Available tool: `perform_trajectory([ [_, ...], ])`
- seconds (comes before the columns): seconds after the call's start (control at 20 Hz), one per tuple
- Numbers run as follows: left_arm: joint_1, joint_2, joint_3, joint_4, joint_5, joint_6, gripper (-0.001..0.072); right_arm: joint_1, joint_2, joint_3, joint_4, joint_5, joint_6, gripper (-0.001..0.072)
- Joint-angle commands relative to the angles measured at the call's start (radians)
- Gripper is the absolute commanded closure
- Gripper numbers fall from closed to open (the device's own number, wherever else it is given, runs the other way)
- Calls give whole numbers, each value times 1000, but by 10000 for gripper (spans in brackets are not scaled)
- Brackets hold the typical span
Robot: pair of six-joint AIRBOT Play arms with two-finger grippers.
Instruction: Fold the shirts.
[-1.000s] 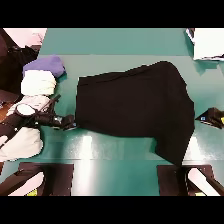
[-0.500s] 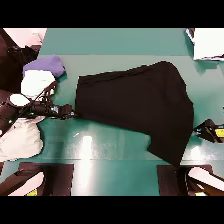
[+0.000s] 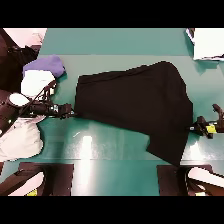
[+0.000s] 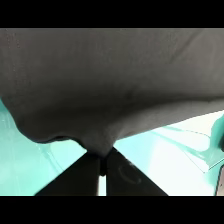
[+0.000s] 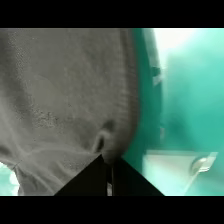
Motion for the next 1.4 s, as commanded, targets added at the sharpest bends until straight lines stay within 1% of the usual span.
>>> perform_trajectory([
  [0.0, -1, 5, 5, 1, -23, -29, 678, 71, 64, 6, 8, -27, -6, 698],
  [0.1, -1, 13, 71, 2, -27, -47, 678, 109, 152, 69, 10, -23, 16, 698],
  [0.2, -1, 40, 230, 2, -25, -53, 678, 165, 234, 200, 11, -42, 89, 699],
  [0.35, -1, 67, 581, 9, -18, -51, 678, 288, 333, 479, 10, -117, 147, 699],
  [0.45, -1, 71, 852, 14, -15, -51, 678, 370, 378, 683, 5, -203, 152, 699],
  [0.55, -1, 71, 1108, 36, -5, -51, 678, 412, 401, 883, 1, -277, 153, 699],
  [0.65, -1, 71, 1329, 53, -1, -51, 678, 415, 412, 1065, -3, -298, 153, 699],
  [0.75, -1, 74, 1484, 54, 8, -52, 677, 415, 414, 1225, -29, -280, 156, 699],
  [0.85, -1, 124, 1511, 53, 39, -63, 678, 415, 414, 1354, -68, -232, 180, 699],
  [0.95, -1, 166, 1511, 53, 43, -110, 678, 415, 428, 1422, -133, -186, 200, 699],
  [1.0, -1, 186, 1511, 53, 43, -141, 678, 415, 453, 1423, -177, -172, 209, 699],
  [1.2, -1, 233, 1517, 51, 18, -238, 678, 415, 586, 1268, -334, -177, 238, 699],
  [1.3, -1, 233, 1491, 75, -64, -264, 678, 415, 615, 1222, -340, -148, 246, 701],
  [1.35, -1, 233, 1440, 103, -106, -291, 679, 415, 603, 1218, -333, -108, 254, 701],
])
